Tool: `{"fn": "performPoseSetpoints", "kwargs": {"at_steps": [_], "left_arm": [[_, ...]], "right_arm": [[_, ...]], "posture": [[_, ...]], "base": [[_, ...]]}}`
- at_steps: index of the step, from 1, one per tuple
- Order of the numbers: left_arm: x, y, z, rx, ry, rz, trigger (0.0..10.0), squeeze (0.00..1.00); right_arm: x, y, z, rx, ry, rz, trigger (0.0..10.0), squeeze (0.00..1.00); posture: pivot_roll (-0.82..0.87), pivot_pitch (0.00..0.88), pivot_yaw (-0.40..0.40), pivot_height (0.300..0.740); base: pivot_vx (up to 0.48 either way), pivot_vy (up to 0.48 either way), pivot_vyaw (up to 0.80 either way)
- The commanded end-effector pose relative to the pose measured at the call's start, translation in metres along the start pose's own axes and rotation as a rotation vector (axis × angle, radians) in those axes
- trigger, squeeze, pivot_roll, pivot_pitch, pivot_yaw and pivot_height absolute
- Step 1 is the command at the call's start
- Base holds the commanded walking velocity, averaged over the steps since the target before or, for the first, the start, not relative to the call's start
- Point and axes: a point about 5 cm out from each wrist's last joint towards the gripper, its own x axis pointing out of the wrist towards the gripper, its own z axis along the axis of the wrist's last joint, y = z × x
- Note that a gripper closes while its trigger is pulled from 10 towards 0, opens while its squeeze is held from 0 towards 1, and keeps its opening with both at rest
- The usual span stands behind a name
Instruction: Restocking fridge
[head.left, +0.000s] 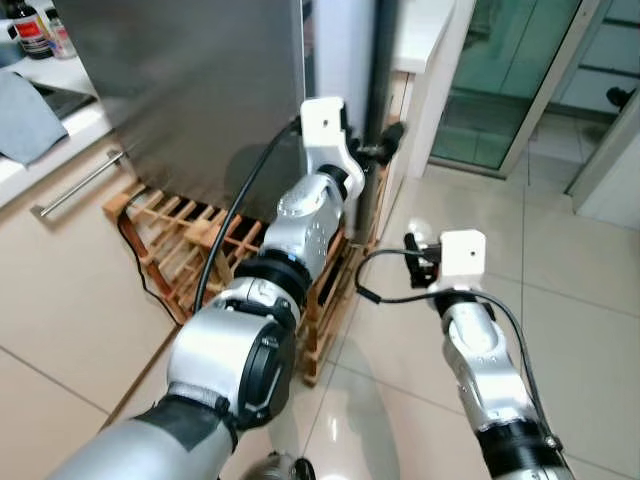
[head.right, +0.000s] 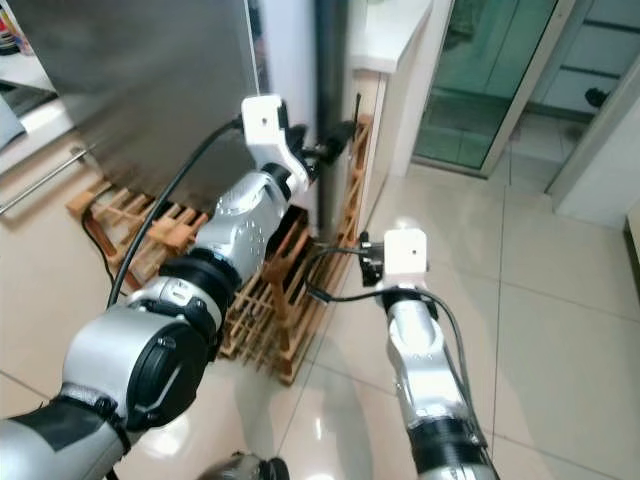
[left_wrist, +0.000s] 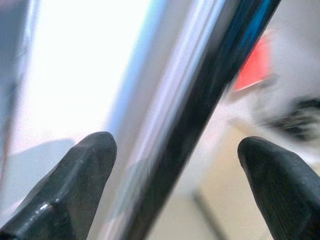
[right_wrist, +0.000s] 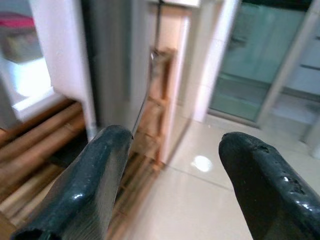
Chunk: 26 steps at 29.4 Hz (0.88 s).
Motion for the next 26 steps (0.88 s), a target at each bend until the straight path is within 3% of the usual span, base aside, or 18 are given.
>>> {"fn": "performPoseSetpoints", "kwargs": {"at_steps": [1, 6, 8, 9, 10, 11, 12, 13, 15, 16, 17, 18, 19, 21, 22, 24, 25, 26], "left_arm": [[0.021, -0.082, -0.019, -0.12, 0.001, -0.241, 10.0, 0.0], [0.008, -0.06, -0.021, -0.134, -0.013, -0.22, 10.0, 0.0], [-0.005, -0.031, -0.015, -0.087, -0.029, -0.147, 10.0, 0.0], [-0.019, -0.006, -0.011, -0.032, -0.032, -0.064, 10.0, 0.0], [-0.019, -0.006, -0.011, -0.032, -0.032, -0.064, 10.0, 0.0], [-0.029, 0.01, -0.008, 0.008, -0.033, -0.006, 10.0, 0.0], [-0.049, 0.038, -0.004, 0.03, -0.032, 0.086, 10.0, 0.0], [-0.049, 0.038, -0.004, 0.03, -0.032, 0.086, 10.0, 0.0], [-0.091, 0.078, 0.0, 0.087, -0.019, 0.217, 10.0, 0.0], [-0.091, 0.078, 0.0, 0.087, -0.019, 0.217, 10.0, 0.0], [-0.139, 0.106, 0.001, 0.169, 0.02, 0.294, 10.0, 0.0], [-0.165, 0.12, 0.003, 0.203, 0.038, 0.352, 10.0, 0.0], [-0.165, 0.12, 0.003, 0.203, 0.038, 0.352, 10.0, 0.0], [-0.207, 0.143, 0.005, 0.235, 0.06, 0.536, 10.0, 0.0], [-0.207, 0.143, 0.005, 0.235, 0.06, 0.536, 10.0, 0.0], [-0.231, 0.156, 0.003, 0.244, 0.084, 0.737, 10.0, 0.0], [-0.231, 0.156, 0.003, 0.244, 0.084, 0.737, 10.0, 0.0], [-0.236, 0.157, -0.002, 0.239, 0.092, 0.821, 10.0, 0.0]], "right_arm": [[0.0, -0.003, 0.002, 0.002, -0.008, -0.006, 10.0, 0.0], [0.004, -0.007, 0.006, 0.009, -0.02, -0.021, 10.0, 0.0], [0.005, -0.006, 0.009, 0.02, -0.031, -0.026, 10.0, 0.0], [0.004, -0.006, 0.01, 0.03, -0.032, -0.026, 10.0, 0.0], [0.004, -0.006, 0.01, 0.03, -0.032, -0.026, 10.0, 0.0], [0.004, -0.006, 0.01, 0.036, -0.032, -0.027, 10.0, 0.0], [0.004, -0.006, 0.01, 0.045, -0.03, -0.028, 10.0, 0.0], [0.004, -0.006, 0.01, 0.045, -0.03, -0.028, 10.0, 0.0], [0.004, -0.008, 0.008, 0.052, -0.023, -0.028, 10.0, 0.0], [0.004, -0.008, 0.008, 0.052, -0.023, -0.028, 10.0, 0.0], [0.006, -0.009, 0.008, 0.053, -0.012, -0.018, 10.0, 0.0], [0.009, -0.008, 0.008, 0.072, -0.009, -0.008, 10.0, 0.0], [0.009, -0.008, 0.008, 0.072, -0.009, -0.008, 10.0, 0.0], [0.015, -0.006, 0.01, 0.091, -0.001, 0.01, 10.0, 0.0], [0.015, -0.006, 0.01, 0.091, -0.001, 0.01, 10.0, 0.0], [0.02, -0.002, 0.013, 0.104, -0.001, 0.031, 10.0, 0.0], [0.02, -0.002, 0.013, 0.104, -0.001, 0.031, 10.0, 0.0], [0.023, 0.003, 0.015, 0.118, -0.004, 0.054, 10.0, 0.0]], "posture": [[-0.17, 0.0, 0.065, 0.74], [-0.15, 0.0, 0.06, 0.74], [-0.15, 0.0, 0.063, 0.74], [-0.14, 0.0, 0.065, 0.74], [-0.14, 0.0, 0.065, 0.74], [-0.14, 0.0, 0.065, 0.74], [-0.12, 0.0, 0.062, 0.74], [-0.12, 0.0, 0.062, 0.74], [-0.09, 0.0, 0.057, 0.74], [-0.09, 0.0, 0.057, 0.74], [-0.07, 0.0, 0.046, 0.74], [-0.06, 0.0, 0.039, 0.74], [-0.06, 0.0, 0.039, 0.74], [-0.04, 0.0, 0.025, 0.74], [-0.04, 0.0, 0.025, 0.74], [-0.03, 0.0, 0.016, 0.74], [-0.03, 0.0, 0.016, 0.74], [-0.02, 0.0, 0.008, 0.74]], "base": [[0.0, 0.0, 0.0], [0.0, 0.0, 0.0], [0.0, 0.0, 0.0], [0.0, 0.0, 0.0], [0.0, 0.0, 0.0], [0.0, 0.0, 0.0], [0.0, 0.0, 0.0], [0.0, 0.0, 0.0], [0.0, 0.0, 0.0], [0.0, 0.0, 0.0], [0.0, 0.0, 0.0], [0.0, 0.0, 0.58], [0.0, 0.0, 0.58], [0.0, 0.0, 0.58], [0.0, 0.0, 0.55], [0.0, 0.0, 0.52], [0.0, 0.0, 0.49], [0.0, 0.0, 0.49]]}}
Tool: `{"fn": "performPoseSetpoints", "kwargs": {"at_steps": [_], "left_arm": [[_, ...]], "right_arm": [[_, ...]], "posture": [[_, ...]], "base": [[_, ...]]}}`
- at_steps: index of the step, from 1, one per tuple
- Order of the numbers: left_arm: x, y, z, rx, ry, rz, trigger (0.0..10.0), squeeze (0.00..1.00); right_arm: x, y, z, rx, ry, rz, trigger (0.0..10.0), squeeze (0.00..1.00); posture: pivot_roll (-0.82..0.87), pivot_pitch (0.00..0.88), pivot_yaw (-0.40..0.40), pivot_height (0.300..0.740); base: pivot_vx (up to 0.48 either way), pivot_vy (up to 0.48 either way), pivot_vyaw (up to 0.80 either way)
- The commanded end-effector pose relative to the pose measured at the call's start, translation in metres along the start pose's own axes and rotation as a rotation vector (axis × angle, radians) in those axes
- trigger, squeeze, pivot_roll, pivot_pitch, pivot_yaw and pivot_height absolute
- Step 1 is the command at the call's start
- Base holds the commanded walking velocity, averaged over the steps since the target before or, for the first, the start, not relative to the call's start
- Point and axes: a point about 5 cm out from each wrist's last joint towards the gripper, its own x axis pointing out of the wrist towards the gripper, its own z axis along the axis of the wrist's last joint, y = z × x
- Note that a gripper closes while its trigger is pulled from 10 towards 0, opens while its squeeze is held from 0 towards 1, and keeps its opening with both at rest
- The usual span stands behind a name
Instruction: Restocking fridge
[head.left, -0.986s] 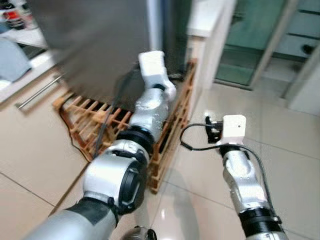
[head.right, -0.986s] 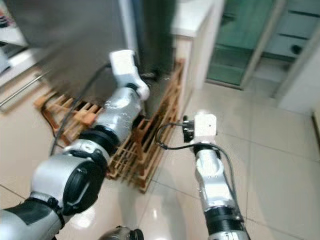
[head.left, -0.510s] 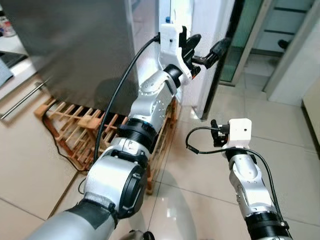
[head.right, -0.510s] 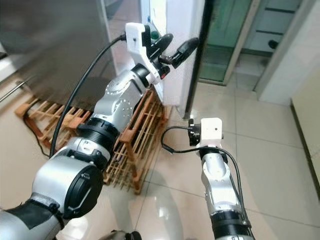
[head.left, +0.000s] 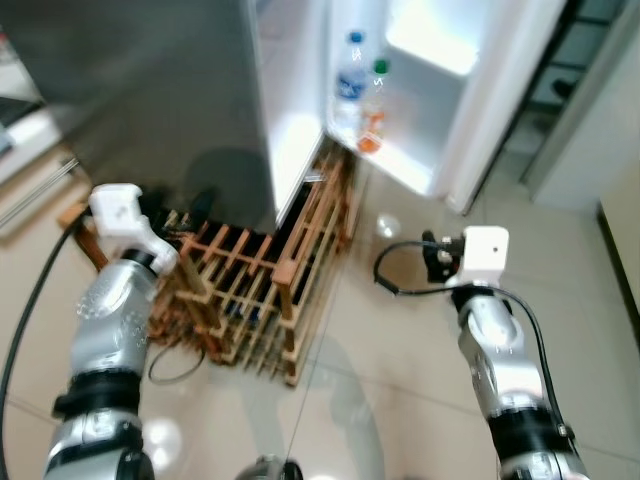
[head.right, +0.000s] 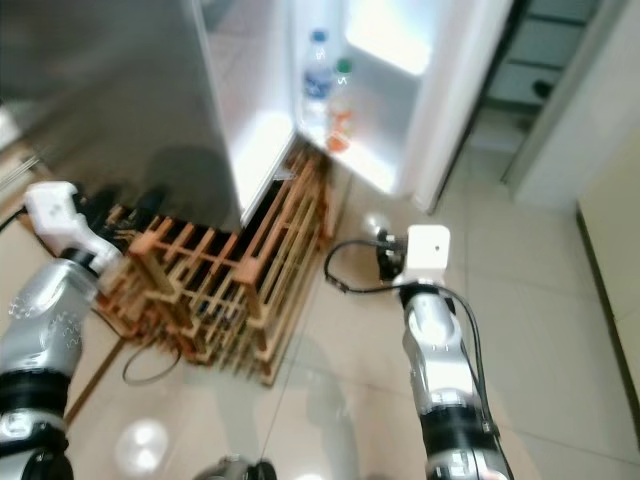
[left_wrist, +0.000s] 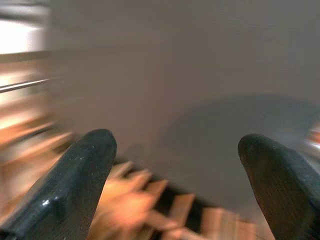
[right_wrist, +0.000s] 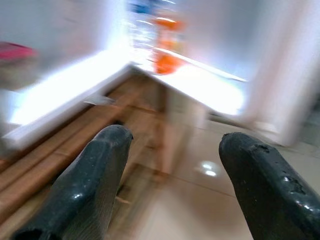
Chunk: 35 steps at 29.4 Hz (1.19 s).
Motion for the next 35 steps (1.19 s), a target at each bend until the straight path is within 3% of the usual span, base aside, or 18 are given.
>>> {"fn": "performPoseSetpoints", "kwargs": {"at_steps": [1, 3, 5, 9, 12, 17, 20, 23, 25, 31, 35], "left_arm": [[-0.003, -0.01, -0.011, 0.009, 0.049, 0.083, 10.0, 0.0], [-0.003, -0.018, -0.015, 0.001, 0.054, 0.072, 10.0, 0.0], [-0.002, -0.048, -0.027, -0.012, 0.077, 0.047, 10.0, 0.0], [0.001, -0.059, -0.025, -0.001, 0.057, 0.027, 10.0, 0.0], [0.003, -0.076, -0.017, 0.06, 0.017, -0.041, 10.0, 0.0], [0.004, -0.084, -0.012, 0.118, 0.003, -0.074, 10.0, 0.0], [0.004, -0.093, -0.013, 0.174, -0.003, -0.066, 10.0, 0.0], [0.003, -0.097, -0.014, 0.142, 0.006, -0.052, 10.0, 0.0], [0.003, -0.101, -0.017, 0.15, 0.015, -0.053, 10.0, 0.0], [0.007, -0.095, -0.016, 0.193, 0.022, 0.013, 10.0, 0.0], [0.01, -0.087, -0.018, 0.196, 0.05, 0.049, 10.0, 0.0]], "right_arm": [[0.004, 0.006, -0.002, 0.036, 0.026, 0.034, 10.0, 0.0], [0.007, 0.009, -0.005, 0.07, 0.046, 0.048, 10.0, 0.0], [0.015, 0.017, -0.012, 0.203, 0.096, 0.044, 10.0, 0.0], [0.016, 0.018, -0.011, 0.193, 0.091, 0.042, 10.0, 0.0], [0.016, 0.022, -0.01, 0.14, 0.074, 0.08, 10.0, 0.0], [0.014, 0.016, -0.008, 0.081, 0.033, 0.06, 10.0, 0.0], [0.012, 0.021, -0.011, 0.075, 0.038, 0.082, 10.0, 0.0], [0.011, 0.027, -0.01, 0.068, 0.039, 0.115, 10.0, 0.0], [0.012, 0.031, -0.008, -0.005, 0.027, 0.134, 10.0, 0.0], [0.017, 0.035, 0.0, -0.051, -0.003, 0.167, 10.0, 0.0], [0.019, 0.038, 0.003, -0.027, -0.01, 0.174, 10.0, 0.0]], "posture": [[-0.02, 0.0, 0.003, 0.74], [-0.02, 0.0, -0.002, 0.74], [-0.01, 0.0, -0.017, 0.74], [-0.01, 0.0, -0.02, 0.74], [-0.01, 0.0, -0.023, 0.74], [-0.03, 0.0, -0.018, 0.74], [-0.04, 0.0, -0.024, 0.74], [-0.05, 0.0, -0.031, 0.74], [-0.05, 0.0, -0.036, 0.74], [-0.04, 0.0, -0.033, 0.74], [-0.02, 0.0, -0.029, 0.74]], "base": [[0.0, 0.0, 0.48], [0.0, 0.0, 0.47], [0.0, 0.0, 0.47], [0.0, 0.0, 0.47], [0.0, 0.0, 0.45], [0.0, 0.0, 0.45], [0.0, 0.0, 0.45], [0.0, -0.236, 0.45], [0.0, -0.456, 0.46], [0.0, -0.435, 0.22], [0.067, -0.275, 0.57]]}}
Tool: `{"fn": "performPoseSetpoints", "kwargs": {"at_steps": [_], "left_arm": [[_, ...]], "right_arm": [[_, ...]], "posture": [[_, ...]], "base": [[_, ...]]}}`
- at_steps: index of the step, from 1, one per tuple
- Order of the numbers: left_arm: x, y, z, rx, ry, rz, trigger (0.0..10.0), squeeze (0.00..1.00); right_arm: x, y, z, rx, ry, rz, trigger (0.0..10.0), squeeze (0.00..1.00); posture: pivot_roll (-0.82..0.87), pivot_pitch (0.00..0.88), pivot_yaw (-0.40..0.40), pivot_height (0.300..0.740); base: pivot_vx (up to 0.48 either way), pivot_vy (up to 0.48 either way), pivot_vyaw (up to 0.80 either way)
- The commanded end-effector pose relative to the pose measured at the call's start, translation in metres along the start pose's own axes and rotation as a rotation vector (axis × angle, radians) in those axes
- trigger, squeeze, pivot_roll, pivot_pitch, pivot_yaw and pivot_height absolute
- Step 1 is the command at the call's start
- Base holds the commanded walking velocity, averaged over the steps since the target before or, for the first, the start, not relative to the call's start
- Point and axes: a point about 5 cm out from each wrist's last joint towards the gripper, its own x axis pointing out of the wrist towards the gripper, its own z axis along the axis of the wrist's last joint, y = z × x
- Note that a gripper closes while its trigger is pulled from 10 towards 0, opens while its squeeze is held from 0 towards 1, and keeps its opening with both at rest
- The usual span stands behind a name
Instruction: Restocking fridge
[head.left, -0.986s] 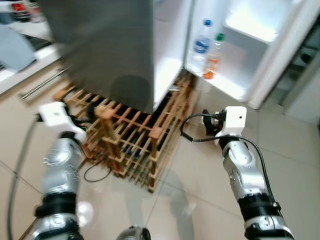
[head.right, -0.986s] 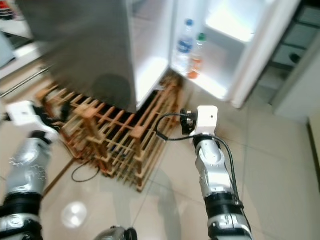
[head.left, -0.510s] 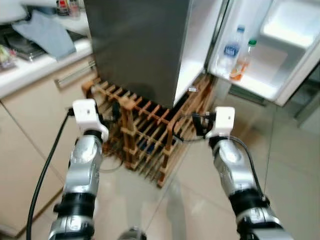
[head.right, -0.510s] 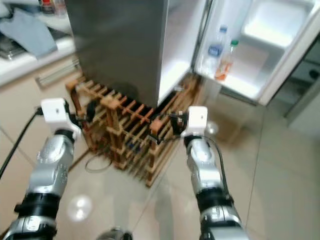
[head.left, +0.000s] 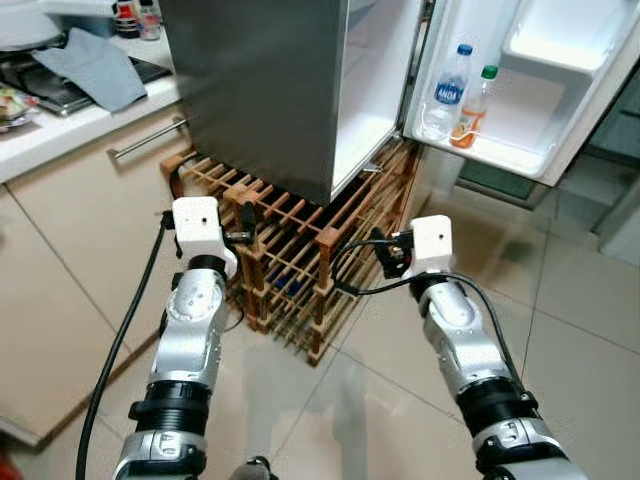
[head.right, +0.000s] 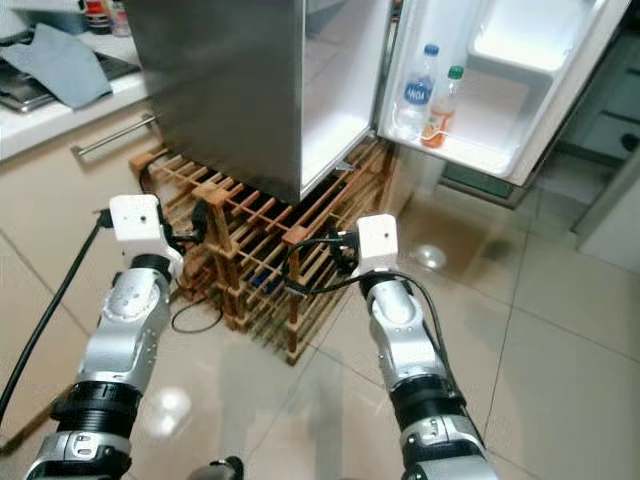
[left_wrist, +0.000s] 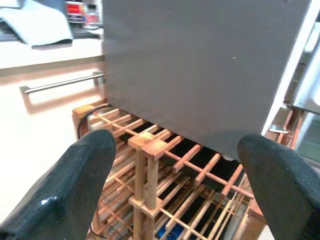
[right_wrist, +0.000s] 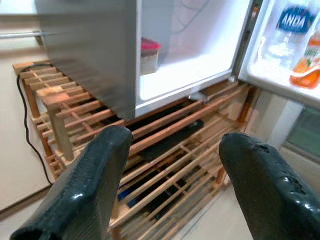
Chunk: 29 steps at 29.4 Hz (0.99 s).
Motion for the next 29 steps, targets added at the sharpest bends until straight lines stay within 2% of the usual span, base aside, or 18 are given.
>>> {"fn": "performPoseSetpoints", "kwargs": {"at_steps": [1, 5, 7, 11, 14, 16, 20, 24, 29], "left_arm": [[0.005, 0.01, 0.0, -0.01, 0.023, 0.038, 10.0, 0.0], [0.007, 0.011, -0.004, 0.022, 0.053, 0.054, 10.0, 0.0], [0.008, 0.01, -0.004, -0.002, 0.053, 0.044, 10.0, 0.0], [0.01, 0.002, 0.0, -0.022, 0.022, -0.008, 10.0, 0.0], [0.011, -0.001, 0.009, 0.025, -0.041, -0.015, 10.0, 0.0], [0.011, -0.001, 0.01, -0.022, -0.052, -0.008, 10.0, 0.0], [0.01, 0.003, 0.006, -0.062, -0.031, 0.036, 10.0, 0.0], [0.011, 0.002, 0.008, -0.071, -0.049, 0.04, 10.0, 0.0], [0.012, 0.0, 0.009, -0.07, -0.052, 0.041, 10.0, 0.0]], "right_arm": [[0.007, 0.008, 0.013, 0.009, -0.051, 0.03, 10.0, 0.0], [0.007, 0.005, 0.012, 0.022, -0.051, 0.011, 10.0, 0.0], [0.008, 0.0, 0.012, 0.045, -0.049, -0.028, 10.0, 0.0], [0.008, -0.003, 0.013, 0.04, -0.056, -0.024, 10.0, 0.0], [0.007, -0.004, 0.009, 0.038, -0.045, -0.011, 10.0, 0.0], [0.006, -0.006, 0.007, 0.038, -0.037, -0.011, 10.0, 0.0], [0.006, -0.005, 0.004, 0.045, -0.024, 0.015, 10.0, 0.0], [0.005, 0.008, 0.002, 0.007, -0.015, 0.11, 10.0, 0.0], [0.006, 0.004, 0.001, 0.016, -0.009, 0.1, 10.0, 0.0]], "posture": [[-0.02, 0.0, -0.025, 0.74], [-0.01, 0.0, -0.02, 0.74], [-0.02, 0.0, -0.018, 0.74], [-0.02, 0.0, -0.017, 0.74], [-0.01, 0.0, -0.025, 0.74], [0.0, 0.0, -0.027, 0.74], [0.0, 0.0, -0.036, 0.74], [-0.01, 0.0, -0.051, 0.74], [-0.01, 0.0, -0.054, 0.74]], "base": [[0.0, 0.0, 0.53], [0.0, 0.0, 0.53], [0.0, 0.0, 0.52], [0.0, 0.0, 0.52], [0.0, 0.0, 0.53], [0.0, 0.0, 0.53], [0.48, 0.0, 0.53], [0.48, 0.0, 0.53], [0.48, 0.0, 0.52]]}}
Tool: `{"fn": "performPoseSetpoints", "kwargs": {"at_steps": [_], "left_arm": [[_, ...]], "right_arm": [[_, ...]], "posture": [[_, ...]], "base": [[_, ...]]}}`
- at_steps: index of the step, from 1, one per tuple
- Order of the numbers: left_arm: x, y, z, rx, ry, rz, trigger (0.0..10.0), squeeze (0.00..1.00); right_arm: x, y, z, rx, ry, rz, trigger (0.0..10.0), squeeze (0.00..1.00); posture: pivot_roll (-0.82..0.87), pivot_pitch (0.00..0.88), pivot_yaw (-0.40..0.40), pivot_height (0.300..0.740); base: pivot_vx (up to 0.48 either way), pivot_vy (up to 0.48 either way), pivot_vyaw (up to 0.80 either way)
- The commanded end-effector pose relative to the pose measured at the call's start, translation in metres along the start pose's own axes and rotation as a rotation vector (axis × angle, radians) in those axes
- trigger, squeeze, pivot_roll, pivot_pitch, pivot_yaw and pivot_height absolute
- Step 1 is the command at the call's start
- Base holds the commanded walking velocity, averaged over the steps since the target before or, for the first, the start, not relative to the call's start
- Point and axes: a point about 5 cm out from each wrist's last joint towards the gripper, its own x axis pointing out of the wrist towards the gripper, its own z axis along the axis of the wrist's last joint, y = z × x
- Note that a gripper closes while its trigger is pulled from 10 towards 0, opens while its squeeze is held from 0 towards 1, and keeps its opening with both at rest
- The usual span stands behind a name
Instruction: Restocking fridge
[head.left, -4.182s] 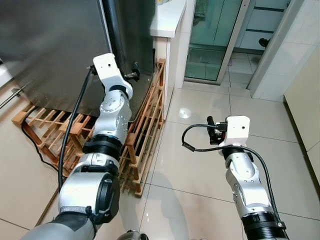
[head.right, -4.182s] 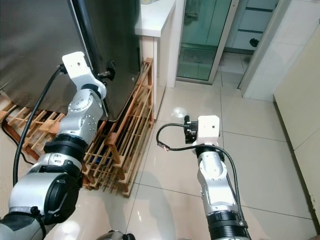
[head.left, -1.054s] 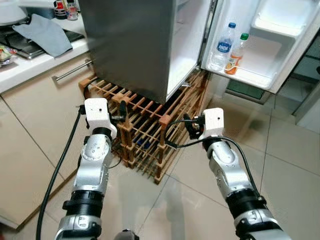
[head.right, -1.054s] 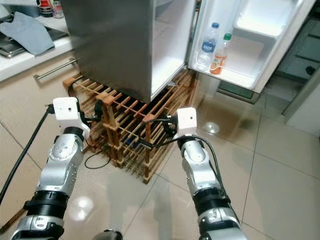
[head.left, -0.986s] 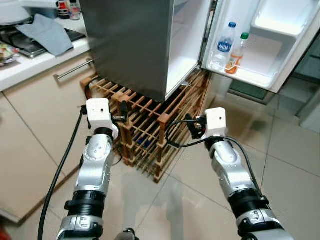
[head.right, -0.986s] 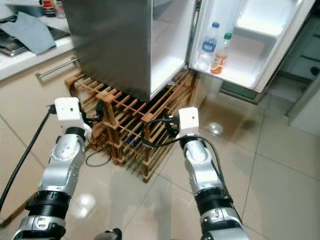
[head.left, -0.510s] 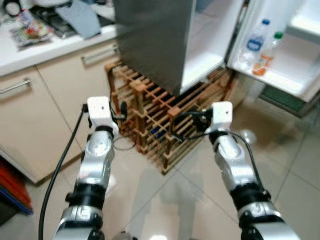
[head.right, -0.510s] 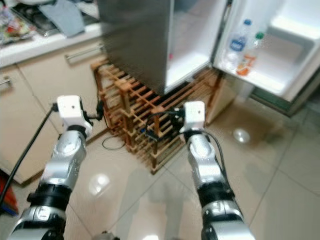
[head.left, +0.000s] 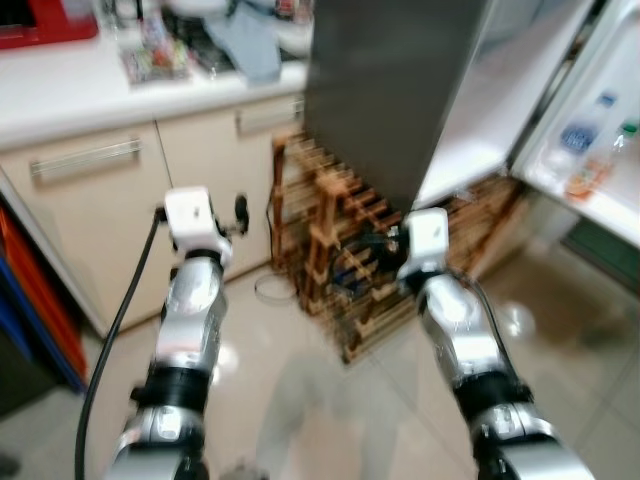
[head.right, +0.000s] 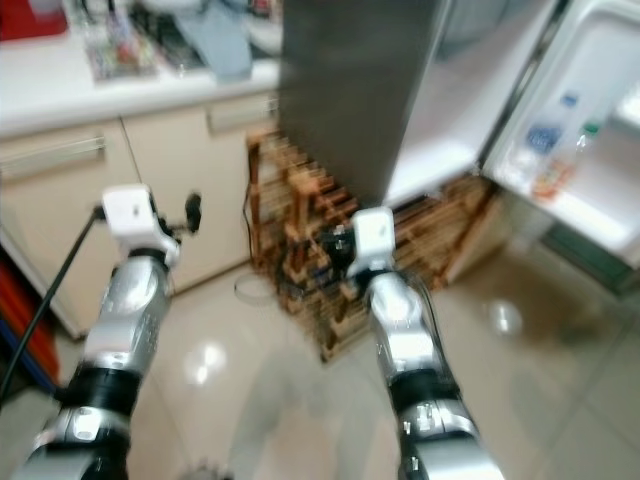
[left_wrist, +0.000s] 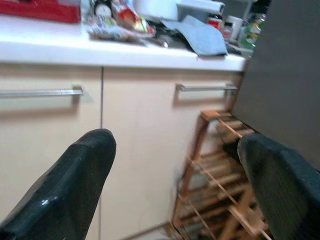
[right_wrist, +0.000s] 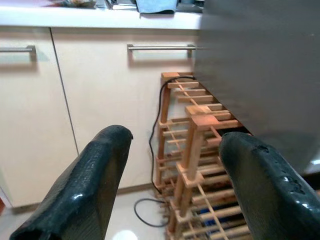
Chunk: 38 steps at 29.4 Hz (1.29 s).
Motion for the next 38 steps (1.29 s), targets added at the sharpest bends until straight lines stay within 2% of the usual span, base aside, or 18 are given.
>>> {"fn": "performPoseSetpoints", "kwargs": {"at_steps": [1, 9, 10, 11, 13, 16, 28, 34, 38], "left_arm": [[0.003, -0.014, 0.005, -0.011, -0.015, -0.029, 10.0, 0.0], [0.008, -0.014, 0.011, 0.017, -0.023, -0.028, 10.0, 0.0], [0.008, -0.013, 0.013, 0.021, -0.031, -0.02, 10.0, 0.0], [0.008, -0.013, 0.013, 0.021, -0.031, -0.02, 10.0, 0.0], [0.009, -0.012, 0.016, 0.032, -0.044, -0.017, 10.0, 0.0], [0.01, -0.015, 0.019, 0.023, -0.053, -0.025, 10.0, 0.0], [0.011, -0.014, 0.025, 0.005, -0.075, -0.012, 10.0, 0.0], [0.014, -0.018, 0.04, 0.041, -0.137, -0.034, 10.0, 0.0], [0.016, -0.023, 0.055, 0.073, -0.203, -0.07, 10.0, 0.0]], "right_arm": [[-0.004, -0.016, -0.001, -0.008, 0.009, -0.045, 10.0, 0.0], [-0.002, -0.018, 0.0, -0.005, 0.008, -0.053, 10.0, 0.0], [0.0, -0.012, 0.001, -0.054, 0.008, -0.019, 10.0, 0.0], [0.0, -0.012, 0.001, -0.054, 0.008, -0.019, 10.0, 0.0], [0.002, -0.004, 0.003, -0.111, 0.015, 0.017, 10.0, 0.0], [0.002, 0.001, 0.006, -0.115, -0.019, 0.033, 10.0, 0.0], [0.005, 0.003, 0.01, -0.112, -0.027, 0.045, 10.0, 0.0], [0.007, -0.009, 0.011, -0.103, -0.021, -0.055, 10.0, 0.0], [0.005, -0.019, 0.029, -0.124, -0.122, -0.134, 10.0, 0.0]], "posture": [[-0.01, 0.0, -0.052, 0.74], [-0.02, 0.0, -0.037, 0.74], [-0.02, 0.0, -0.033, 0.74], [-0.02, 0.0, -0.033, 0.74], [-0.02, 0.0, -0.035, 0.74], [-0.02, 0.0, -0.04, 0.74], [-0.02, 0.0, -0.041, 0.74], [-0.01, 0.0, -0.043, 0.74], [-0.02, 0.0, -0.04, 0.74]], "base": [[0.48, 0.0, 0.52], [0.48, 0.0, 0.53], [0.48, 0.0, 0.0], [0.48, 0.0, 0.0], [0.48, 0.0, 0.0], [0.48, 0.0, 0.24], [0.48, 0.0, 0.52], [0.48, 0.0, 0.26], [0.48, 0.0, 0.0]]}}
